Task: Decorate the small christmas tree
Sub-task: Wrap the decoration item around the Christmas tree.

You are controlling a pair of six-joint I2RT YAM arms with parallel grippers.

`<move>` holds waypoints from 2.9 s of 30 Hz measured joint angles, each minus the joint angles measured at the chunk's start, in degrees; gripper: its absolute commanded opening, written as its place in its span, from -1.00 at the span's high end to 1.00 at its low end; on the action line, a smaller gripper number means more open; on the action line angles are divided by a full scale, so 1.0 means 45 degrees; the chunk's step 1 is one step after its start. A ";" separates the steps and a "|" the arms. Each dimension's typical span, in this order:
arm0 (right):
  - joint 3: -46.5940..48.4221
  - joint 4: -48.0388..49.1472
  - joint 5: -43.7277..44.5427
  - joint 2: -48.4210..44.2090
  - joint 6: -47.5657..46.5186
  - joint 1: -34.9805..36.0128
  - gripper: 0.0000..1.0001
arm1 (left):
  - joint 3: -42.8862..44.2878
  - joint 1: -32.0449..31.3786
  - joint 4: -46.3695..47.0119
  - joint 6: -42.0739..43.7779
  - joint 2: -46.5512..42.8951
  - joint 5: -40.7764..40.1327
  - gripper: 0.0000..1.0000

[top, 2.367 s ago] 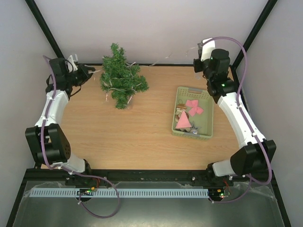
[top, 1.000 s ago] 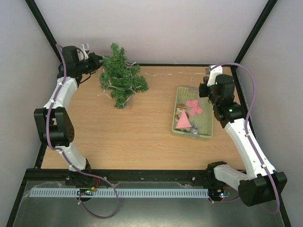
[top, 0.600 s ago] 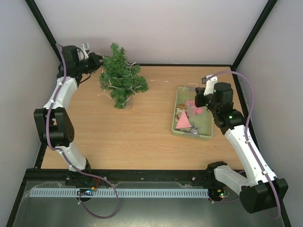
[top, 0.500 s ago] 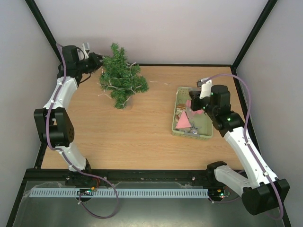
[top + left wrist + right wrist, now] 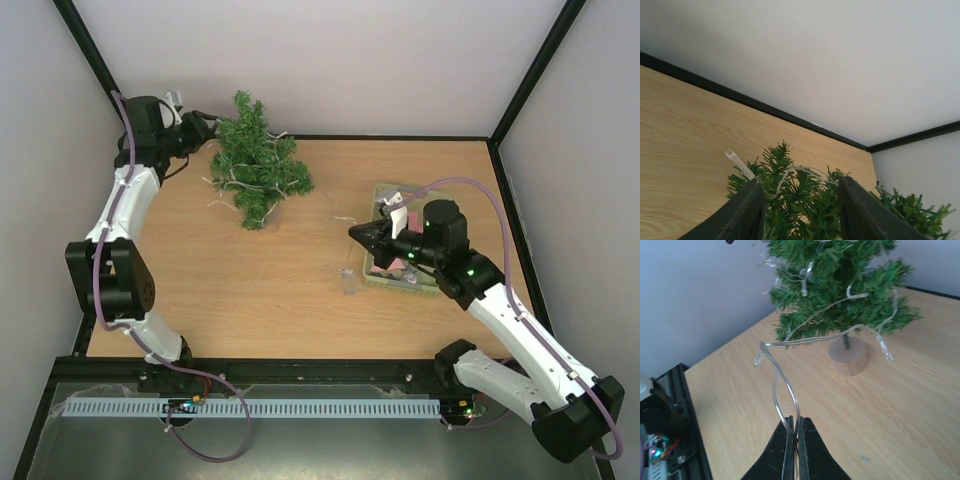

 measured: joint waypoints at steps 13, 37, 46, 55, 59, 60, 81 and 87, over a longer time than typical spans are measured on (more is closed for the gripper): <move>-0.0559 0.2307 -0.1277 0.1073 0.1117 0.2365 0.97 | -0.2021 0.0486 -0.0471 0.1263 -0.3429 -0.2769 -0.03; -0.0063 0.8408 0.3381 0.7266 0.0903 0.6547 0.97 | -1.1128 0.0398 -0.1933 -0.7397 -1.1667 -0.0680 -0.14; 0.0350 1.0637 0.5061 0.8218 -0.0379 0.7655 0.97 | -1.3716 -0.1107 -0.1608 -1.2745 -1.2862 0.0763 -0.25; 0.1117 1.1264 0.6402 0.9403 -0.1375 0.7708 0.97 | -1.3789 -0.1792 -0.0986 -1.4872 -1.3707 0.0607 -0.27; 0.1248 1.1448 0.6800 0.9651 -0.1894 0.7708 0.97 | -1.3561 -0.1812 -0.1719 -1.4751 -1.3712 0.0097 -0.28; 0.1248 1.1492 0.6883 0.9670 -0.2016 0.7708 0.96 | -1.3430 -0.1812 -0.1894 -1.4698 -1.3712 -0.0010 -0.28; 0.2322 1.2551 0.7179 1.0875 -0.2647 0.7800 0.97 | -1.3648 -0.2074 -0.0049 -1.6738 -1.3313 0.0233 0.32; 0.2244 1.2575 0.7184 1.0904 -0.2696 0.7844 0.94 | -1.3828 -0.2137 0.0107 -1.6718 -1.3138 -0.0253 0.95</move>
